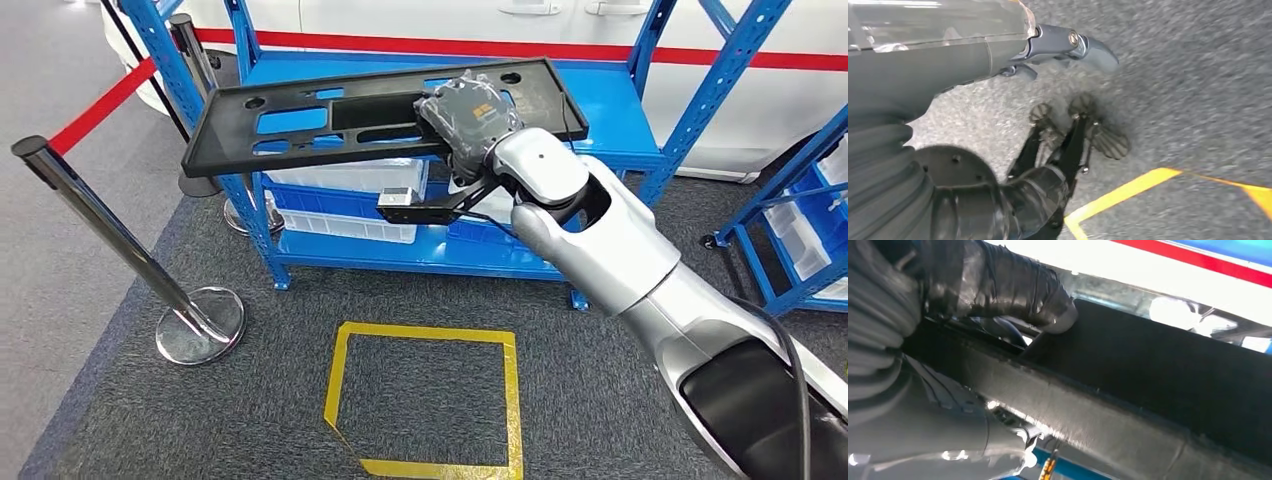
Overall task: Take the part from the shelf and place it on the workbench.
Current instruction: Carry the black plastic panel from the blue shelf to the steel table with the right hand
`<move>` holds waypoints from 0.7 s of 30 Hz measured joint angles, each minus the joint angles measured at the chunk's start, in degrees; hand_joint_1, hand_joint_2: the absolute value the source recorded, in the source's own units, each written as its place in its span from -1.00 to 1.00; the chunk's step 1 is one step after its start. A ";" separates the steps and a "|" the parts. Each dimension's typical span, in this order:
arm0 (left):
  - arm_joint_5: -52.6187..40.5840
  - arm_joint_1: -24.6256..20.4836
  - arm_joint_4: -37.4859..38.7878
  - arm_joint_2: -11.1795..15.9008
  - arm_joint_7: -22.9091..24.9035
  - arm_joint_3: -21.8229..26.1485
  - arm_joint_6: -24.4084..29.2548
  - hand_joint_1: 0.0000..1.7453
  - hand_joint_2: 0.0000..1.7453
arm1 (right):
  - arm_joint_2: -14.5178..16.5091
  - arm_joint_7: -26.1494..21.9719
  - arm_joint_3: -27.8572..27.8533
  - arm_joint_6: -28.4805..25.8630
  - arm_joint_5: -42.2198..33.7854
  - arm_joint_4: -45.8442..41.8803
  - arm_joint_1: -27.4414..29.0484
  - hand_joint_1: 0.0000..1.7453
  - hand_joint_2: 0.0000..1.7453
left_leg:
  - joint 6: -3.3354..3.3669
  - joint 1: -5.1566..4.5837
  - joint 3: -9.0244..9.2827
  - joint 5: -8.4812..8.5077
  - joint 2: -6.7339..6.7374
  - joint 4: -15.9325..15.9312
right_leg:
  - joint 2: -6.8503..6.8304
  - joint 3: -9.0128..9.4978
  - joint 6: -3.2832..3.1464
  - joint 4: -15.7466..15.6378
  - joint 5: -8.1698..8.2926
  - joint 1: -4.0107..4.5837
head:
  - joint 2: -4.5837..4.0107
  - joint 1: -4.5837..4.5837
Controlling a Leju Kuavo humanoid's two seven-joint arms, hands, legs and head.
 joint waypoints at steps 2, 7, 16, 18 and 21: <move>-0.01 -0.02 0.00 -0.02 0.10 0.01 0.07 -1.00 1.00 | 0.47 -0.01 0.07 -0.04 -0.07 0.20 -0.12 1.00 1.00 | -0.72 0.42 -1.57 -5.89 -0.07 6.52 | -0.03 -1.68 -0.24 -0.05 1.51 -0.10 | 0.00 -0.03; -0.10 -0.07 0.00 0.17 0.21 0.07 0.30 -1.00 1.00 | 0.84 -0.02 0.53 -0.08 -0.14 0.81 -0.14 1.00 1.00 | -2.23 1.63 3.31 -4.44 -0.05 9.28 | -0.05 -6.78 0.85 1.17 4.71 -0.58 | -0.01 -0.04; -0.27 -0.30 0.00 0.04 0.48 0.20 0.70 -1.00 1.00 | 1.28 -0.42 0.74 -0.22 -0.44 2.36 -0.29 1.00 1.00 | 1.50 1.09 7.67 -2.82 -0.25 -2.17 | 0.31 -10.84 3.80 6.17 1.01 -1.09 | 0.00 0.17; -0.28 -0.28 0.00 0.04 0.59 0.22 0.75 -1.00 1.00 | 1.28 -0.52 0.79 -0.25 -0.58 2.78 -0.29 1.00 1.00 | 1.91 0.84 5.85 -1.39 -0.19 -2.14 | 0.41 -12.15 3.90 13.37 -4.40 -1.05 | 0.00 0.16; -0.36 -0.24 0.00 0.03 0.75 0.26 0.79 -1.00 1.00 | 1.33 -0.67 1.00 -0.28 -0.79 3.45 -0.27 1.00 1.00 | 1.98 0.36 3.12 0.70 -0.21 -2.06 | 0.50 -9.84 3.40 16.88 -3.70 -0.64 | 0.01 0.15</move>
